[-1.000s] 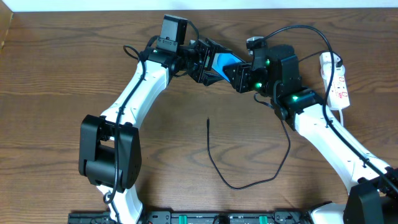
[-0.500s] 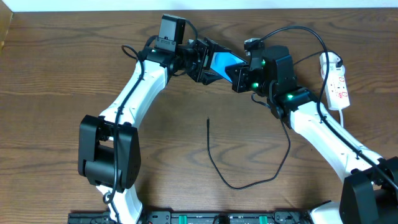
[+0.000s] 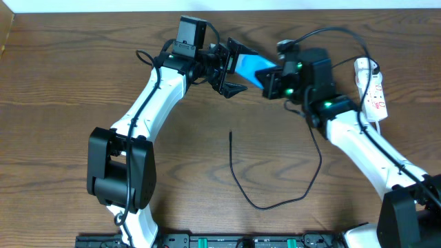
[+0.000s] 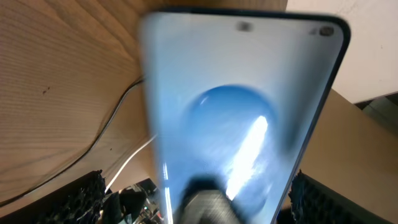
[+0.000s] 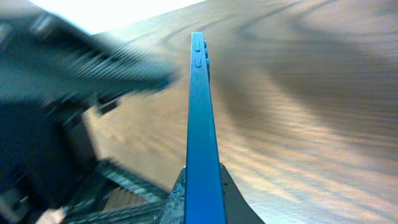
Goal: Plug charger to phone and switch on socket
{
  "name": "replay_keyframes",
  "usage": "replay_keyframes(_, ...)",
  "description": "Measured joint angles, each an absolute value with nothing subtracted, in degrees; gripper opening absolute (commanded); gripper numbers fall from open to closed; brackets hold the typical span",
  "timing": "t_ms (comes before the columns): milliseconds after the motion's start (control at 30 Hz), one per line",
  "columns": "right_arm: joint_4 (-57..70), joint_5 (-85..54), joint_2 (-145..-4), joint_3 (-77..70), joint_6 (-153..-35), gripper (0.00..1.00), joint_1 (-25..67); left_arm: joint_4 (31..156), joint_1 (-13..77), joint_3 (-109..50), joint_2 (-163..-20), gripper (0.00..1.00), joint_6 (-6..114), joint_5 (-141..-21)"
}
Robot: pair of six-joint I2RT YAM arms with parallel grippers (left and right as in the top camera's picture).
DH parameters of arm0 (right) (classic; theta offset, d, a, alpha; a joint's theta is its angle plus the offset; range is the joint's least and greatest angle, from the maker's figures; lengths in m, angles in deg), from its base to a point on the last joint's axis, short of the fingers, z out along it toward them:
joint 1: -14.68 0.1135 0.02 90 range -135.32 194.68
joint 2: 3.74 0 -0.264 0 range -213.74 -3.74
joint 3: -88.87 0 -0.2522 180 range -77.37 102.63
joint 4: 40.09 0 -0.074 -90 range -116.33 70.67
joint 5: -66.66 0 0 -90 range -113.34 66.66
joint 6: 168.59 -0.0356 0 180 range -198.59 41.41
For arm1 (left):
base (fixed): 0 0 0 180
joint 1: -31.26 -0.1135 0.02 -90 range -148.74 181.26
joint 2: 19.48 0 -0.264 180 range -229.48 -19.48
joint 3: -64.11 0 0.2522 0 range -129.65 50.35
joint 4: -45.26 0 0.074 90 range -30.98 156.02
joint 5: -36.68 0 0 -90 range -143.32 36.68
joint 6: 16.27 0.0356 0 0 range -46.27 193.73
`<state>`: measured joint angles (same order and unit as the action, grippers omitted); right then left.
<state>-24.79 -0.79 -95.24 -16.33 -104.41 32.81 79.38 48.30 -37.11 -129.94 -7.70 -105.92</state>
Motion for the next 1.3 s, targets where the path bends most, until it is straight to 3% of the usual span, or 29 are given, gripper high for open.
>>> replay_keyframes(200, -24.83, -0.86, -95.24, -16.33, -110.95, 0.01, 24.74, 75.86, 48.30, -37.11, -129.94, 0.94, -7.41, -107.12)
replay_keyframes(433, -28.42, 3.73, -95.24, -16.36, -130.64, 0.01, 19.49, 68.08, 48.32, -37.11, -129.81, 0.94, -7.30, -105.29)
replay_keyframes(900, -42.84, 12.78, -95.24, -16.36, -168.11, 0.02, 24.13, 53.85, 48.30, -37.11, -129.41, 0.94, -10.19, -92.50)
replay_keyframes(1300, -45.88, 10.99, -95.24, -16.36, -182.01, 0.02, 29.85, 53.61, 48.60, -37.11, -129.39, 0.87, -13.53, -91.89)
